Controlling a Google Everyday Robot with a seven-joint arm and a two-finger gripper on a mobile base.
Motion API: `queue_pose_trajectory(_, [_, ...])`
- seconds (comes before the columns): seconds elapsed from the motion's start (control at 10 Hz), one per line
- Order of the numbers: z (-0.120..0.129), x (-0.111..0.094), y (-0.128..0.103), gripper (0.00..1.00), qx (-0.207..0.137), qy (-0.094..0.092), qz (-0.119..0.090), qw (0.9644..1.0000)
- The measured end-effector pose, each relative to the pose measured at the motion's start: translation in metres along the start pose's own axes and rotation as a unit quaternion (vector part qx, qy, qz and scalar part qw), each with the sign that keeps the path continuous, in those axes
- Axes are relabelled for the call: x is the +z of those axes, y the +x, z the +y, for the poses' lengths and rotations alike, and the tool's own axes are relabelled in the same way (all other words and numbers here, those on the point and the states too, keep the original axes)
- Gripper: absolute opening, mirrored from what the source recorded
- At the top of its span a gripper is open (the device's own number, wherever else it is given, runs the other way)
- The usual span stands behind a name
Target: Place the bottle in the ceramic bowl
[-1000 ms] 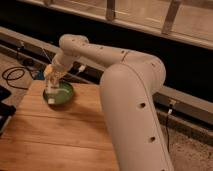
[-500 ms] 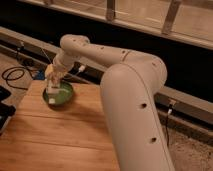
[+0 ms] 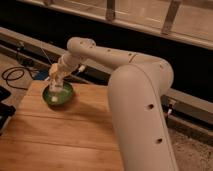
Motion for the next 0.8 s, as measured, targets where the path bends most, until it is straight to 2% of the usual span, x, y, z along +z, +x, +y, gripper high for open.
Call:
queue_pose_trajectory(0.4, [0.007,0.048,-0.035,0.0,-0.009,-0.017,0.031,0.9993])
queue_pose_trajectory(0.5, [0.002,0.057,-0.038,0.0,-0.005,-0.02,0.04,0.999])
queue_pose_trajectory(0.8, [-0.033,0.082,-0.03,0.0,0.034,-0.034,0.054,0.9974])
